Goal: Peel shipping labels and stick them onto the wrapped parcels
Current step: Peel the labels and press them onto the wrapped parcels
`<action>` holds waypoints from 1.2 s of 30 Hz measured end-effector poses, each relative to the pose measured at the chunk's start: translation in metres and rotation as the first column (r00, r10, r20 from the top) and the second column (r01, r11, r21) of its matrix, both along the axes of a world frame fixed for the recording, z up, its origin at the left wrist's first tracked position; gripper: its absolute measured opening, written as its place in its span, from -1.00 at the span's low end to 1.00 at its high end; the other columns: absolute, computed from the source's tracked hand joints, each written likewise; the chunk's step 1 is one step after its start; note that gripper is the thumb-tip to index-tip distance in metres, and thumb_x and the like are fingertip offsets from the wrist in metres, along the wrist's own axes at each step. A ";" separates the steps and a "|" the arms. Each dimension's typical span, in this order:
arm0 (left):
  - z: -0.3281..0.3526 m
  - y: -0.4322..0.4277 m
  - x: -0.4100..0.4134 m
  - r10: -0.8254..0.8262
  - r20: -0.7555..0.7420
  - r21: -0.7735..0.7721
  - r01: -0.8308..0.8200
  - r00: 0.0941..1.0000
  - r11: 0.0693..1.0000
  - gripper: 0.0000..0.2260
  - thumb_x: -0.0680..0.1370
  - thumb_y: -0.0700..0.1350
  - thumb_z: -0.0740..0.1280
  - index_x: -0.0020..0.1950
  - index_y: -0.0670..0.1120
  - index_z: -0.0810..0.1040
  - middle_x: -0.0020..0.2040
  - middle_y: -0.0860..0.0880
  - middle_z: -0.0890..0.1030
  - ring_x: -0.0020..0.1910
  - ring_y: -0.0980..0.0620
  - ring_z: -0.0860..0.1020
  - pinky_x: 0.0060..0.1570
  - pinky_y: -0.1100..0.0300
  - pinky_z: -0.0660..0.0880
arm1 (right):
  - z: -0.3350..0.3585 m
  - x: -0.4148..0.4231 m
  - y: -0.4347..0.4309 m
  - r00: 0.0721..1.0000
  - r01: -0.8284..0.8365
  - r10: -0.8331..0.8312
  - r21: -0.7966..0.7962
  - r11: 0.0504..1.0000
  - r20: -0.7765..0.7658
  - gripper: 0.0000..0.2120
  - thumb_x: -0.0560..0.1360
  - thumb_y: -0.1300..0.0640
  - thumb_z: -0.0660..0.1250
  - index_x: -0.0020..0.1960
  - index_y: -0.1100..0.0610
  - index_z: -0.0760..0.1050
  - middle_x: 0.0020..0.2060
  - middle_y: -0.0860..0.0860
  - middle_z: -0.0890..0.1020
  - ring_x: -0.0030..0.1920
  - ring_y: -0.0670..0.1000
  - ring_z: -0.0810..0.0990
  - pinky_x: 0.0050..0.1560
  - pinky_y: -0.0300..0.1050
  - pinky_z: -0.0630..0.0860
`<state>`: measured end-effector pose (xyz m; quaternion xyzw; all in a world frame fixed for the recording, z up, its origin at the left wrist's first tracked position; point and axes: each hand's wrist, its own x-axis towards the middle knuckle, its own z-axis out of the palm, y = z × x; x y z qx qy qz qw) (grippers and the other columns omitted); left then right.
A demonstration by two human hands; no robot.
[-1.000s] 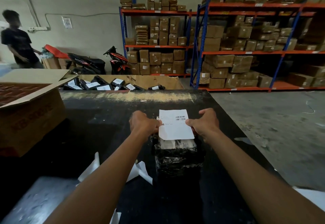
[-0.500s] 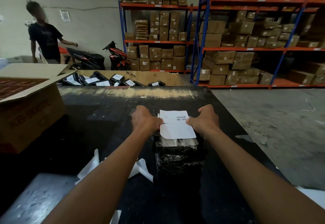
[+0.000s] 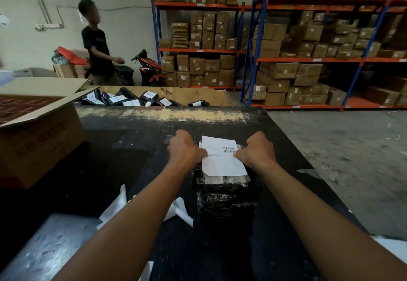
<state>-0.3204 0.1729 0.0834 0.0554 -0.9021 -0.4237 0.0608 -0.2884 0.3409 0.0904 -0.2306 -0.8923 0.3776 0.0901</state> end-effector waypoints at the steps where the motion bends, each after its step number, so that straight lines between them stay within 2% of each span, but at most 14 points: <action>1: -0.001 -0.002 0.000 -0.008 -0.001 -0.024 0.007 1.000 1.000 -0.40 0.30 -0.04 0.62 0.19 -0.23 0.44 0.04 -0.17 0.58 0.01 -0.18 0.59 -0.02 -0.04 0.59 | -0.002 0.001 0.004 1.000 -0.004 0.005 -0.011 1.000 0.009 -0.44 0.37 0.11 0.57 0.26 0.22 0.40 0.17 0.14 0.57 0.16 0.15 0.55 -0.07 -0.06 0.45; 4: -0.008 -0.012 0.000 -0.030 0.032 -0.051 0.032 0.999 0.998 -0.56 0.33 0.07 0.59 -0.04 -0.12 0.45 -0.06 -0.05 0.53 -0.08 -0.03 0.52 -0.13 0.10 0.47 | -0.008 0.007 0.016 0.999 -0.003 0.008 -0.116 0.993 0.043 -0.43 0.35 -0.05 0.58 0.19 0.22 0.46 0.17 0.14 0.57 0.09 0.12 0.54 -0.06 -0.05 0.44; 7: -0.018 -0.021 0.001 -0.044 0.063 0.017 0.043 0.997 0.999 -0.52 0.35 0.13 0.55 0.04 -0.13 0.48 -0.05 -0.02 0.52 -0.06 -0.02 0.53 -0.09 0.11 0.47 | -0.012 0.011 0.023 0.999 -0.009 0.019 -0.215 0.976 0.040 -0.42 0.36 -0.07 0.57 0.19 0.26 0.51 0.18 0.16 0.58 0.18 0.16 0.55 -0.03 -0.08 0.41; 10: -0.025 -0.024 0.002 -0.058 0.019 0.005 0.058 0.998 0.998 -0.54 0.36 0.17 0.53 0.01 -0.08 0.44 -0.11 0.02 0.51 -0.08 0.00 0.53 -0.08 0.09 0.49 | -0.015 0.013 0.024 0.999 -0.022 0.030 -0.252 0.967 0.026 -0.45 0.36 -0.08 0.57 0.15 0.28 0.53 0.12 0.15 0.59 0.16 0.17 0.56 -0.01 -0.09 0.40; 15: -0.021 -0.024 0.001 -0.176 -0.129 -0.106 0.163 0.976 0.981 -0.63 0.41 0.12 0.52 0.03 -0.01 0.45 -0.14 0.08 0.52 -0.15 0.09 0.52 -0.20 0.14 0.49 | -0.007 0.019 0.021 0.991 -0.136 0.137 -0.093 0.986 -0.001 -0.67 0.44 -0.05 0.50 -0.16 0.21 0.53 -0.16 0.14 0.59 -0.26 0.00 0.48 -0.08 0.01 0.50; 17: -0.018 -0.026 0.002 -0.328 -0.270 -0.277 0.254 0.905 0.927 -0.74 0.49 0.06 0.45 0.08 -0.01 0.52 -0.10 0.06 0.55 -0.15 0.12 0.51 -0.23 0.23 0.40 | -0.006 0.021 0.021 0.981 -0.196 0.196 -0.007 0.981 -0.006 -0.67 0.48 -0.04 0.46 -0.21 0.21 0.48 -0.10 0.23 0.64 -0.24 0.05 0.53 0.05 0.11 0.55; 18: -0.018 -0.029 0.002 -0.428 -0.329 -0.365 0.304 0.842 0.880 -0.78 0.55 0.05 0.37 0.13 -0.03 0.55 -0.02 0.03 0.58 -0.08 0.10 0.54 -0.17 0.24 0.42 | -0.007 0.021 0.022 0.976 -0.217 0.217 0.024 0.976 -0.009 -0.66 0.49 -0.04 0.44 -0.16 0.24 0.49 -0.05 0.24 0.63 -0.18 0.08 0.57 0.08 0.13 0.54; 20: -0.020 -0.038 0.003 -0.631 -0.334 -0.509 0.429 0.700 0.746 -0.66 0.64 0.05 0.17 0.30 -0.07 0.55 0.26 0.00 0.57 0.20 0.09 0.53 0.17 0.18 0.45 | -0.009 0.018 0.026 0.966 -0.256 0.257 0.076 0.964 -0.013 -0.72 0.52 -0.05 0.40 -0.02 0.18 0.52 -0.07 0.13 0.62 -0.09 0.05 0.59 0.04 0.06 0.54; 22: -0.024 -0.047 0.004 -0.774 -0.197 -0.592 0.556 0.601 0.583 -0.57 0.67 0.06 0.04 0.49 -0.06 0.36 0.49 0.06 0.31 0.46 0.16 0.27 0.46 0.20 0.16 | -0.009 0.015 0.033 0.952 -0.295 0.302 0.117 0.948 -0.051 -0.88 0.57 0.01 0.33 -0.04 0.06 0.51 -0.13 -0.04 0.60 -0.08 -0.02 0.58 -0.01 -0.03 0.55; 25: -0.030 -0.055 -0.001 -0.845 -0.045 -0.646 0.630 0.532 0.431 -0.54 0.68 0.05 -0.01 0.58 -0.03 0.12 0.56 0.09 0.04 0.54 0.21 0.01 0.48 0.31 -0.11 | -0.005 0.010 0.045 0.909 -0.378 0.406 0.229 0.897 -0.093 -0.77 0.64 0.06 0.18 0.00 0.12 0.58 -0.08 0.00 0.66 -0.01 0.04 0.60 0.06 0.02 0.54; 28: -0.032 -0.058 -0.006 -0.845 -0.047 -0.601 0.660 0.533 0.450 -0.55 0.68 0.01 0.00 0.57 -0.01 0.11 0.57 0.08 0.05 0.55 0.22 0.01 0.48 0.35 -0.12 | 0.000 0.008 0.048 0.836 -0.501 0.542 0.285 0.817 -0.084 -0.60 0.68 -0.01 0.06 0.24 0.20 0.55 0.20 0.07 0.62 0.22 0.08 0.55 0.24 -0.01 0.45; 31: -0.035 -0.057 -0.008 -0.849 -0.058 -0.564 0.684 0.526 0.462 -0.55 0.66 0.01 0.01 0.56 -0.02 0.14 0.56 0.08 0.08 0.54 0.24 0.04 0.50 0.34 -0.08 | -0.001 0.002 0.046 0.754 -0.627 0.656 0.296 0.721 -0.002 -0.56 0.70 -0.02 0.00 0.52 0.10 0.29 0.49 -0.04 0.34 0.50 -0.08 0.24 0.40 -0.23 0.12; 33: -0.037 -0.057 -0.009 -0.845 -0.081 -0.523 0.699 0.529 0.488 -0.55 0.65 0.01 0.01 0.55 -0.03 0.19 0.55 0.09 0.12 0.53 0.26 0.07 0.50 0.35 -0.03 | -0.003 -0.006 0.042 0.711 -0.674 0.702 0.326 0.663 0.044 -0.56 0.70 0.01 -0.02 0.55 0.08 0.21 0.54 -0.04 0.24 0.53 -0.13 0.13 0.42 -0.27 0.02; 36: -0.041 -0.060 -0.009 -0.842 -0.090 -0.507 0.703 0.532 0.498 -0.55 0.65 -0.01 0.03 0.55 -0.02 0.21 0.56 0.09 0.13 0.53 0.26 0.07 0.49 0.36 -0.02 | -0.003 -0.019 0.032 0.685 -0.695 0.726 0.348 0.629 0.058 -0.58 0.71 0.05 -0.03 0.54 0.09 0.21 0.54 -0.03 0.24 0.54 -0.12 0.13 0.49 -0.22 0.01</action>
